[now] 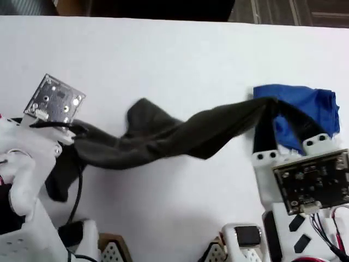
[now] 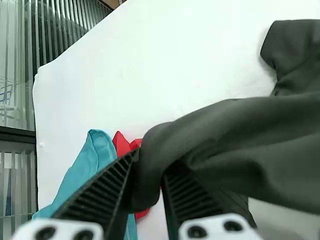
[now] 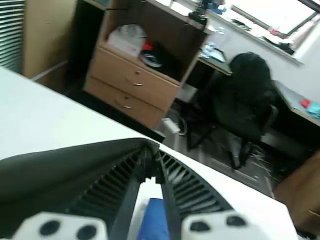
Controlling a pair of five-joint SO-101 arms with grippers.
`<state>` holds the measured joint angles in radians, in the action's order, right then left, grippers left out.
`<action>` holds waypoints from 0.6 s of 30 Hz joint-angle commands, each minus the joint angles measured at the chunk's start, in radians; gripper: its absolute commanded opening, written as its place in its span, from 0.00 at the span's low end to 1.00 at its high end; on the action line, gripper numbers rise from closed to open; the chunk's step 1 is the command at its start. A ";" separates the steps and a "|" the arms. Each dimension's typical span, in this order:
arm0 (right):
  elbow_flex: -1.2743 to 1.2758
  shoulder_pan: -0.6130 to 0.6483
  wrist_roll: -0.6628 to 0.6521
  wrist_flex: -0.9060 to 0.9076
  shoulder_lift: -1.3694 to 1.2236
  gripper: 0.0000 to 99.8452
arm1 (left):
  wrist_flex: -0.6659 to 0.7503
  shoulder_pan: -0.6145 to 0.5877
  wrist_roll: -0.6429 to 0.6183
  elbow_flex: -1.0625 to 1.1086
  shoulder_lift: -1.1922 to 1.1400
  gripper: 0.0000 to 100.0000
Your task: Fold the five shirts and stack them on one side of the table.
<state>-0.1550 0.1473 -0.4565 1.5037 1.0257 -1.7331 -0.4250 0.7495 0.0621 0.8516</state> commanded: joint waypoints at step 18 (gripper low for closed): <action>0.727 -0.048 -0.005 -0.802 -0.596 0.02 | 0.129 0.141 -0.041 -0.674 -1.462 0.03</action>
<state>0.5723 0.1274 -0.4565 0.7488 0.4918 -1.5121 -0.2900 0.7112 -0.2647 -0.4112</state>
